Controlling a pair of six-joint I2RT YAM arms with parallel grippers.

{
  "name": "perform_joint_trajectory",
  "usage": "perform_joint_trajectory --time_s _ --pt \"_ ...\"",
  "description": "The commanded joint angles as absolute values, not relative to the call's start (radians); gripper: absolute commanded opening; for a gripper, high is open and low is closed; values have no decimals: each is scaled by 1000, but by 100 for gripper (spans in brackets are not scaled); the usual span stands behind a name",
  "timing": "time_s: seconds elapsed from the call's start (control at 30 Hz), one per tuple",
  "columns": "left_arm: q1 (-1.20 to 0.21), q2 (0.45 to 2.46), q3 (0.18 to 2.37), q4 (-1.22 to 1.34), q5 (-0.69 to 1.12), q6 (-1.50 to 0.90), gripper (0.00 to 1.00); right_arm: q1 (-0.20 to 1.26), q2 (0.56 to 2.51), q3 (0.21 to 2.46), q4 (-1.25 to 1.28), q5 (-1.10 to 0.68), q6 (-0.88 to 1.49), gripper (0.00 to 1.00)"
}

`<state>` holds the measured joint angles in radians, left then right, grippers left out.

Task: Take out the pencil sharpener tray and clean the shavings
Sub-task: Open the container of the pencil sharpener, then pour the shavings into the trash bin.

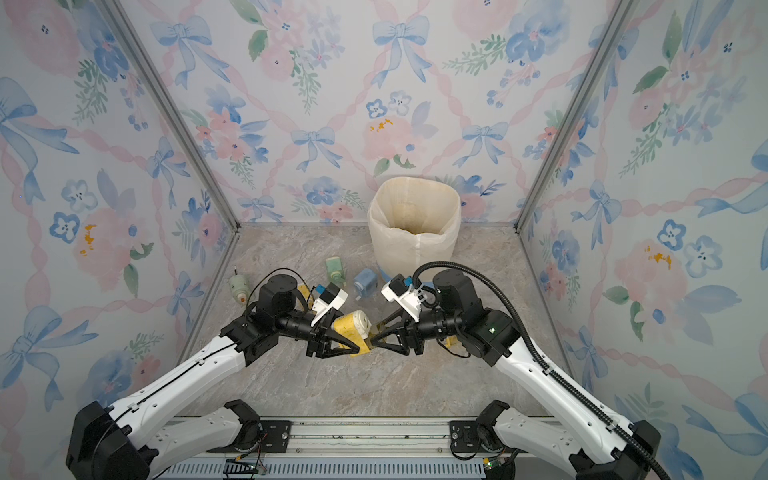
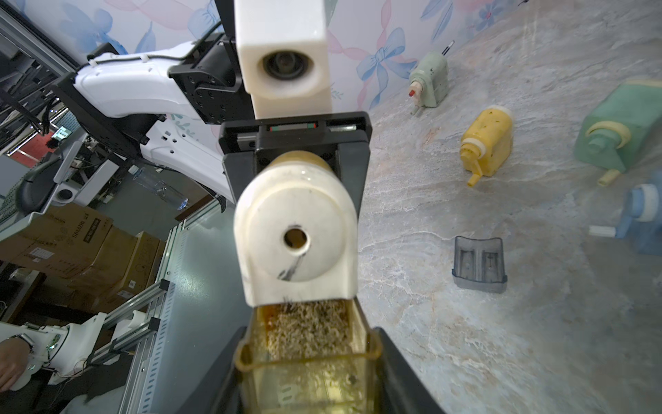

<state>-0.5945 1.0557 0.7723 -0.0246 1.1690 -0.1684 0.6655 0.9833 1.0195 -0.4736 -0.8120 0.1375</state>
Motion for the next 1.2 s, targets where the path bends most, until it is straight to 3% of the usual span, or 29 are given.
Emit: perform_joint_trajectory --time_s 0.0,0.33,0.6,1.17 --pt "-586 1022 770 -29 1223 -124 0 608 924 1021 -501 -826 181 49" --pt "-542 965 776 -30 1210 -114 0 580 859 1020 -520 -834 196 48" --pt "-519 972 779 -25 1096 -128 0 566 848 1035 -480 -835 222 48" --pt "-412 1020 775 -18 786 -206 0 542 1034 1219 -283 -810 407 50"
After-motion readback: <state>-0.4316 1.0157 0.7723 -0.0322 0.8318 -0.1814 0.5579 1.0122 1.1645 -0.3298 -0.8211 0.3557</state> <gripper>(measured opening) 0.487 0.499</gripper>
